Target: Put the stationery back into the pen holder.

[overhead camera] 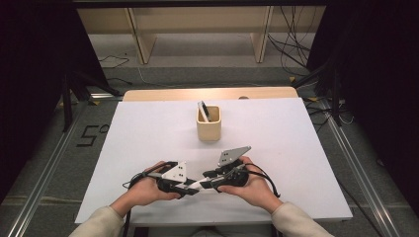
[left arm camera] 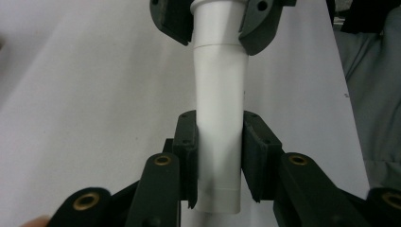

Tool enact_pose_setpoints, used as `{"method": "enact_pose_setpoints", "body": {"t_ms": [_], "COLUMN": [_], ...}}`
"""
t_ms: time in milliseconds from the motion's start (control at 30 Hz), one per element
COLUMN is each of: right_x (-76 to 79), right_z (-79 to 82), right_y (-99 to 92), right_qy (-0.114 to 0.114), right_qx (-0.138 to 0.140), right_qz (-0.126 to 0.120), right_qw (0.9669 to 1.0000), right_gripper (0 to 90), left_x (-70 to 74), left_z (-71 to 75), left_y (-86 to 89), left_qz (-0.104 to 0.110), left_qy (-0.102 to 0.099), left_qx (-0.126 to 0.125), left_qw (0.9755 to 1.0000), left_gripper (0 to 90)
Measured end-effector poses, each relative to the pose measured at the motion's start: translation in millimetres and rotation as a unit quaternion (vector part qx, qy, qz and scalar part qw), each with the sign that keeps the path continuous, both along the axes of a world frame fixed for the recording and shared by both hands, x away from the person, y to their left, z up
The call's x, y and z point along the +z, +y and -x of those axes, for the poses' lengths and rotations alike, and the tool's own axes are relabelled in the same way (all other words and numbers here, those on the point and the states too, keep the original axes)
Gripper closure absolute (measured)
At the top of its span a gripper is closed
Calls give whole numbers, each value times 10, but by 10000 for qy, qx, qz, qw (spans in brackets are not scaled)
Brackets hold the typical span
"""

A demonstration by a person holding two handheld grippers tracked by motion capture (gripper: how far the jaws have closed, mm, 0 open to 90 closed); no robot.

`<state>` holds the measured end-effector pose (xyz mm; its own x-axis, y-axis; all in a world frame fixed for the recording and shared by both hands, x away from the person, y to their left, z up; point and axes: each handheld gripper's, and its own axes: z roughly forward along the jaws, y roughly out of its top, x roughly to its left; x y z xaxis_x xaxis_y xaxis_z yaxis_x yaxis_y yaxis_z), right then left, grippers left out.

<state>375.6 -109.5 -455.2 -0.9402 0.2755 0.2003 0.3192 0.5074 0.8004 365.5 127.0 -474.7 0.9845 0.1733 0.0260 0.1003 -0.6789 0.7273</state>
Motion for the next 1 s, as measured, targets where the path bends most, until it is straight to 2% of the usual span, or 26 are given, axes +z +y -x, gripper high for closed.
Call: {"method": "enact_pose_setpoints", "body": {"t_ms": [167, 367, 433, 533, 700, 867, 1000], "right_x": [14, 42, 44, 41, 45, 32, 13], "right_z": [-17, -25, -38, -62, -90, -97, -101], "right_y": [-22, -100, -146, -205, -303, -378, -426], "right_qy": [63, -167, -277, -304, -335, -366, -402], "right_qx": [-242, -658, -833, -1009, -1285, -1485, -1578], "right_qz": [-134, -189, -185, -205, -229, -184, -111], "right_qw": [9996, 9975, 9960, 9942, 9909, 9881, 9866], "right_gripper": [441, 356, 343, 335, 333, 334, 333], "left_x": [-5, -5, -1, 7, 32, 57, 69], "left_z": [-5, -21, -32, -50, -76, -92, -109], "left_y": [6, 29, 43, 66, 107, 147, 187], "left_qz": [-43, -33, 7, 90, 256, 523, 639], "left_qy": [10, 34, 69, 90, 63, 77, 28], "left_qx": [140, 339, 467, 668, 1064, 1542, 1822], "left_qw": [9999, 9994, 9989, 9977, 9940, 9866, 9812], "left_gripper": [700, 701, 701, 701, 702, 703, 703]}}
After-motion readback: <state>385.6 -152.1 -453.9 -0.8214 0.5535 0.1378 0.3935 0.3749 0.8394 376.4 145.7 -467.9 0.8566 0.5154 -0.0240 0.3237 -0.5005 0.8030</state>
